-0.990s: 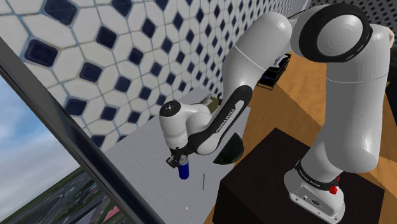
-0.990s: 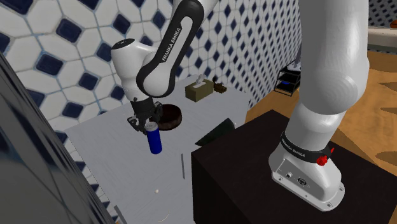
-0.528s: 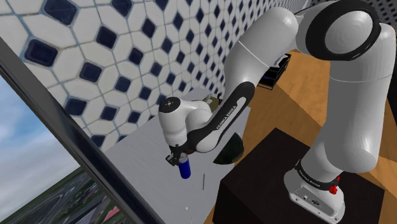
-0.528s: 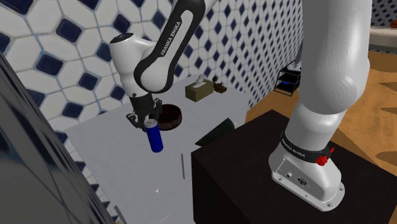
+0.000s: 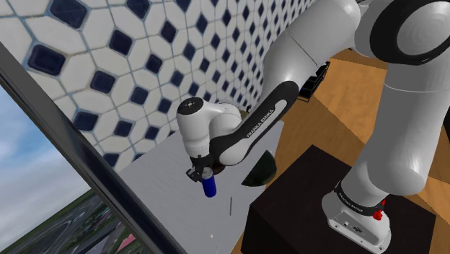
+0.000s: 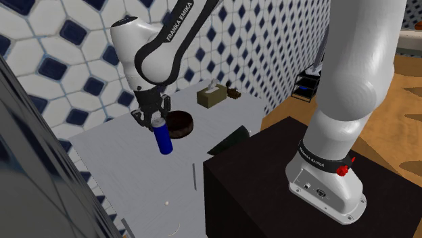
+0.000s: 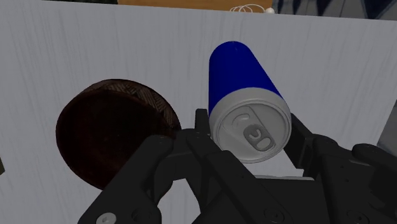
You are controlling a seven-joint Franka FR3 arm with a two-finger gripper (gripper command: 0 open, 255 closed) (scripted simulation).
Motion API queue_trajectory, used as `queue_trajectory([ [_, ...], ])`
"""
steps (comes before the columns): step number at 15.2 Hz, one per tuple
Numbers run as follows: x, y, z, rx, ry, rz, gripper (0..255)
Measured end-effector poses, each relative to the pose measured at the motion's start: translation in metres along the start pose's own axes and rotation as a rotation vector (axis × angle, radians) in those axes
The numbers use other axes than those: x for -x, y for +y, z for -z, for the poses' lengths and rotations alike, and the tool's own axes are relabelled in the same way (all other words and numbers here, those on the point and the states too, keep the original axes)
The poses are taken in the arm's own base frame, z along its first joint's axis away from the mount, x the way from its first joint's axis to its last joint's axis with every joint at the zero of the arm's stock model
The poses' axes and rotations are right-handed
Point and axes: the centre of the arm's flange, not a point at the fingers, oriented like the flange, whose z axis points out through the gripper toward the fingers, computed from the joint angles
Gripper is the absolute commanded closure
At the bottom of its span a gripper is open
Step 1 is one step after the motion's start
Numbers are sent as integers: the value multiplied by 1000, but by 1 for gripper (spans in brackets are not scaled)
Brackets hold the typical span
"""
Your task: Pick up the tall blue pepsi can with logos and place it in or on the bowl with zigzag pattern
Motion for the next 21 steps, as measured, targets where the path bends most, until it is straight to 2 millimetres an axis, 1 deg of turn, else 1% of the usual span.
queue_trajectory([
  [7, -2, 4, 37, 0, 0, 0, 255],
  [11, -2, 6, 56, 0, 0, 0, 255],
  [16, -2, 9, 85, 0, 0, 0, 255],
  [17, -2, 10, 88, 0, 0, 0, 255],
  [19, -11, 21, 91, 0, 0, 0, 255],
  [21, -23, 40, 99, 0, 0, -1, 255],
])
